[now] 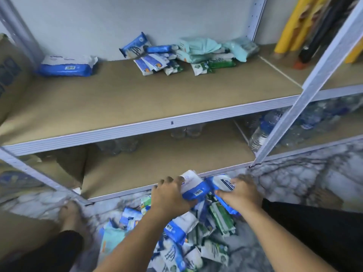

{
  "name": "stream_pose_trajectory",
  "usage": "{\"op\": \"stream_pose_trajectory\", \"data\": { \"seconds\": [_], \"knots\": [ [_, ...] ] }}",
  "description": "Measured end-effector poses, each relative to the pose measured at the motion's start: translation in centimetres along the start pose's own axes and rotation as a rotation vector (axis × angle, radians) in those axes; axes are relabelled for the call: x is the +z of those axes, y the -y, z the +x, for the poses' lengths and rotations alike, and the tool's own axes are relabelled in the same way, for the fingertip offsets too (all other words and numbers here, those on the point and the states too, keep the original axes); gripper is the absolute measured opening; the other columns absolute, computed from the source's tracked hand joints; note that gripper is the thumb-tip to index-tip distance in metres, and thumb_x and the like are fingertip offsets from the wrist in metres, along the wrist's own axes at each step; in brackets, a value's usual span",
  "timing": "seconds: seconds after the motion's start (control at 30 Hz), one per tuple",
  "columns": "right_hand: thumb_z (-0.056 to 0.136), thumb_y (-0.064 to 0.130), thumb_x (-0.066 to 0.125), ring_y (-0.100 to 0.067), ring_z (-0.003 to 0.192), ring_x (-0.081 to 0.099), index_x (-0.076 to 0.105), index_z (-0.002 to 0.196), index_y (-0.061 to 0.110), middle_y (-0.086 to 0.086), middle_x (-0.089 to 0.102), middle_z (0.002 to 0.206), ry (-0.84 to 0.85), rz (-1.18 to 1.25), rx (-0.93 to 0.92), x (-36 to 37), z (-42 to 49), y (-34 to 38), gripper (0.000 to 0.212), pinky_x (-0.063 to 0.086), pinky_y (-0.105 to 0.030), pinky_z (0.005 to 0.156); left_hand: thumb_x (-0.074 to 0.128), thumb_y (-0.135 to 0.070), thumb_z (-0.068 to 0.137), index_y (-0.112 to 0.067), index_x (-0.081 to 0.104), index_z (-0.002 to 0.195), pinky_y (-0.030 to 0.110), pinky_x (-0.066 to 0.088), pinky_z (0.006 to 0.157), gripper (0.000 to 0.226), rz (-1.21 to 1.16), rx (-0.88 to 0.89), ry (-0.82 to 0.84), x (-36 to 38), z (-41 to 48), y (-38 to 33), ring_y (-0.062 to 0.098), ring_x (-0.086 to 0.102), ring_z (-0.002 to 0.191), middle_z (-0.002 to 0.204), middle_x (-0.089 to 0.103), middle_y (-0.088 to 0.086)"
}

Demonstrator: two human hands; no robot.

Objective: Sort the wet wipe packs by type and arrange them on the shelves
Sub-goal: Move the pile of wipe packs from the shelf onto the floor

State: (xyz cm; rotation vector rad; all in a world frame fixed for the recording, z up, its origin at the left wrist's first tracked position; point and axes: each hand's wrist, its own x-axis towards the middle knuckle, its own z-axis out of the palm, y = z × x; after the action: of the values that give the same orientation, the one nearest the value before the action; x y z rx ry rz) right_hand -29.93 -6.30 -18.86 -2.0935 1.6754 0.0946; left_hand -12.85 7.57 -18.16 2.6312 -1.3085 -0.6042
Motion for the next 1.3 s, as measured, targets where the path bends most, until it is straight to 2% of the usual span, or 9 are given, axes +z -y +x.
{"op": "stream_pose_trajectory", "data": {
  "seconds": [0.2, 0.33, 0.43, 0.67, 0.8, 0.87, 0.93, 1.13, 1.3],
  "knots": [
    [0.078, 0.074, 0.06, -0.023, 0.114, 0.064, 0.063, 0.125, 0.027, 0.0, 0.07, 0.119, 0.118, -0.049, 0.074, 6.4, 5.7, -3.4, 0.066, 0.05, -0.028, 0.092, 0.052, -0.08, 0.076, -0.039, 0.036, 0.147, 0.047, 0.033, 0.11, 0.084, 0.165, -0.016, 0.19, 7.9, 7.0, -0.6, 0.032, 0.046, 0.13, 0.14, 0.048, 0.005],
    [0.085, 0.072, 0.05, -0.027, 0.124, 0.058, 0.045, 0.144, 0.038, -0.003, 0.056, 0.142, 0.207, -0.083, 0.06, 10.2, 8.6, -4.0, 0.069, 0.046, -0.036, 0.1, 0.043, -0.082, 0.081, -0.041, 0.027, 0.151, 0.049, 0.032, 0.108, 0.082, 0.248, -0.024, 0.249, 11.9, 10.4, 0.3, 0.035, 0.044, 0.13, 0.143, 0.043, 0.008],
    [0.095, 0.066, 0.04, -0.03, 0.134, 0.047, 0.032, 0.152, 0.041, -0.009, 0.05, 0.146, 0.271, -0.116, 0.023, 12.8, 9.5, -3.9, 0.062, 0.039, -0.043, 0.105, 0.035, -0.083, 0.085, -0.042, 0.022, 0.153, 0.049, 0.029, 0.111, 0.08, 0.291, -0.013, 0.263, 14.1, 11.7, 1.2, 0.035, 0.042, 0.133, 0.148, 0.039, 0.01],
    [0.097, 0.054, 0.044, -0.028, 0.143, 0.024, 0.036, 0.152, 0.033, -0.002, 0.027, 0.156, 0.225, -0.254, -0.056, 14.9, 9.4, -2.9, 0.059, 0.026, -0.054, 0.108, 0.037, -0.081, 0.086, -0.041, 0.009, 0.157, 0.051, 0.025, 0.114, 0.087, 0.336, 0.05, 0.27, 15.4, 12.7, 2.3, 0.034, 0.034, 0.139, 0.154, 0.029, 0.01],
    [0.099, 0.056, 0.036, -0.028, 0.149, 0.017, 0.03, 0.155, 0.031, 0.001, 0.019, 0.163, 0.328, -0.16, 0.0, 12.7, 9.7, -2.5, 0.062, 0.015, -0.06, 0.115, 0.04, -0.081, 0.085, -0.04, 0.003, 0.159, 0.051, 0.011, 0.122, 0.092, 0.244, 0.069, 0.332, 14.3, 12.3, 3.2, 0.032, 0.012, 0.153, 0.166, 0.009, 0.01],
    [0.099, 0.054, 0.035, -0.029, 0.149, 0.019, 0.032, 0.154, 0.03, -0.001, 0.022, 0.163, 0.331, -0.113, 0.042, 11.9, 9.2, -2.2, 0.061, 0.016, -0.059, 0.115, 0.041, -0.076, 0.087, -0.037, 0.007, 0.159, 0.05, 0.009, 0.123, 0.089, 0.169, 0.051, 0.281, 13.2, 11.5, 3.6, 0.027, 0.009, 0.154, 0.168, 0.009, 0.006],
    [0.095, 0.052, 0.036, -0.031, 0.142, 0.032, 0.044, 0.145, 0.026, -0.006, 0.037, 0.154, 0.282, -0.079, 0.031, 11.3, 8.3, -1.5, 0.057, 0.027, -0.055, 0.114, 0.041, -0.072, 0.09, -0.035, 0.014, 0.159, 0.048, 0.012, 0.124, 0.083, 0.113, 0.037, 0.22, 11.9, 10.1, 4.0, 0.024, 0.014, 0.154, 0.167, 0.015, 0.002],
    [0.093, 0.044, 0.044, -0.026, 0.127, 0.049, 0.059, 0.119, 0.026, 0.0, 0.055, 0.127, 0.172, -0.001, -0.151, 7.1, 3.9, 2.8, 0.035, 0.04, -0.042, 0.1, 0.043, -0.062, 0.089, -0.033, 0.03, 0.155, 0.042, 0.029, 0.118, 0.073, 0.034, 0.065, 0.045, 6.5, 5.8, 3.9, 0.023, 0.031, 0.147, 0.16, 0.035, 0.001],
    [0.094, 0.038, 0.055, -0.018, 0.125, 0.052, 0.065, 0.125, 0.031, 0.009, 0.057, 0.131, 0.0, 0.18, -0.307, 1.3, 1.4, 6.6, 0.033, 0.039, -0.037, 0.103, 0.042, -0.06, 0.086, -0.033, 0.037, 0.152, 0.04, 0.036, 0.115, 0.071, -0.104, 0.144, -0.11, -0.1, 3.5, 2.0, 0.022, 0.035, 0.145, 0.158, 0.039, 0.002]
  ]
}}
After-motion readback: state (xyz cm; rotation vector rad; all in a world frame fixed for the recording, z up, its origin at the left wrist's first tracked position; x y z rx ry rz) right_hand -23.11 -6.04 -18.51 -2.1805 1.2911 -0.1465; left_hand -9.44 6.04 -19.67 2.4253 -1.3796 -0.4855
